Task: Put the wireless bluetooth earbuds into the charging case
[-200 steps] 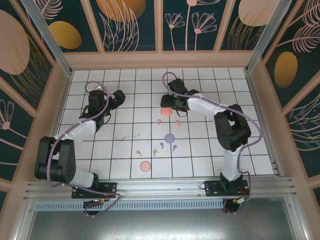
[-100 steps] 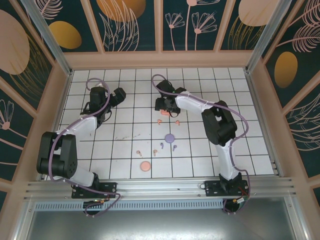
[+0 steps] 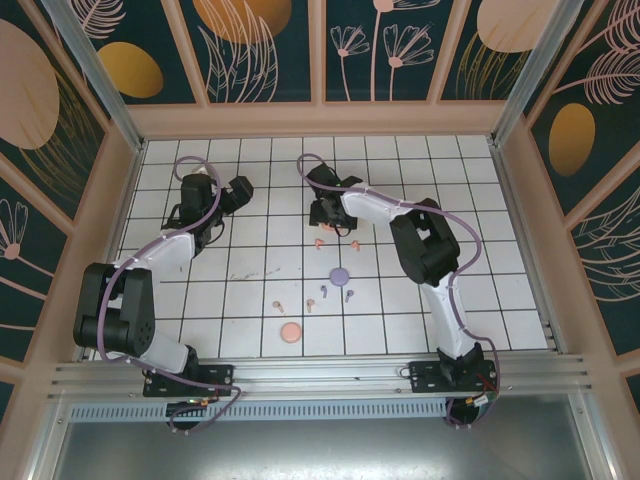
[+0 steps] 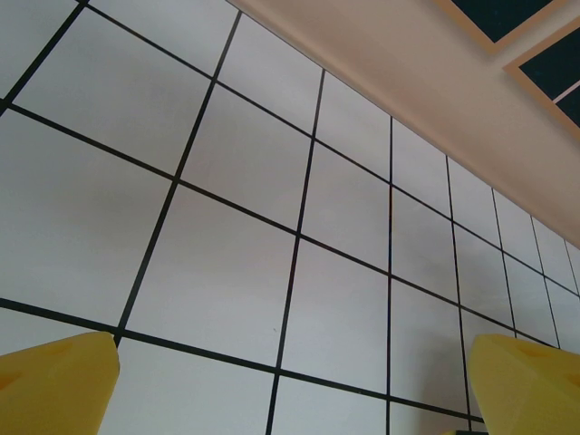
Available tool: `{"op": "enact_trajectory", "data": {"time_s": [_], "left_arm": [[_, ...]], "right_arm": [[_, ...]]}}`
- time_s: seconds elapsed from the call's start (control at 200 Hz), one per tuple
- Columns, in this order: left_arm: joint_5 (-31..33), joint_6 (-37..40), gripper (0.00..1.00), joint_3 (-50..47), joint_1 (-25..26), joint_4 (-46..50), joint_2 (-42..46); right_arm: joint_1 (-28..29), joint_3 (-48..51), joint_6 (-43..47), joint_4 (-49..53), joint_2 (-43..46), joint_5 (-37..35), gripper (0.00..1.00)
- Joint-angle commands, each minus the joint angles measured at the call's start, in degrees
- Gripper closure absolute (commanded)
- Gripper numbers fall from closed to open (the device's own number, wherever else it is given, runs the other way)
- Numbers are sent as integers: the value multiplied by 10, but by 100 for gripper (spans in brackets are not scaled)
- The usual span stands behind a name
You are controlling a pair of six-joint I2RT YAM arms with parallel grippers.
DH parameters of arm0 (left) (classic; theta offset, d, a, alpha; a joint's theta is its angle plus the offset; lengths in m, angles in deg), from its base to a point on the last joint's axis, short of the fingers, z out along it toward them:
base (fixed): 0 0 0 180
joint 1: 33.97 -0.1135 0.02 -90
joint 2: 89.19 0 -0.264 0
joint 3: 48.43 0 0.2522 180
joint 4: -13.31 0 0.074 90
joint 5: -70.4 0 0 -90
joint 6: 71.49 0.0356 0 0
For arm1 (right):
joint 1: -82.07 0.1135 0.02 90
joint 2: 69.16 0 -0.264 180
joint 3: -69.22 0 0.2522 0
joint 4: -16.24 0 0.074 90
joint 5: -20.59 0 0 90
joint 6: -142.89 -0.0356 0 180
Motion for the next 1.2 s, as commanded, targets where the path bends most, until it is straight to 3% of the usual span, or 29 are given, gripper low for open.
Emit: {"op": "enact_trajectory", "data": {"time_s": [0.0,0.4,0.796,1.061,1.191], "left_arm": [[-11,-4,1,11,3,-5,-10],[-7,-13,2,9,3,-5,-14],[-40,-55,1,34,2,0,-16],[-146,-47,4,17,10,-158,-45],[-194,-58,3,-13,19,-268,-64]], "right_arm": [[4,-16,-12,21,-16,-11,23],[13,14,-17,-2,-7,4,47],[1,46,-28,-47,50,19,54],[-47,58,-57,-110,101,84,55],[-79,58,-94,-150,104,152,55]]}}
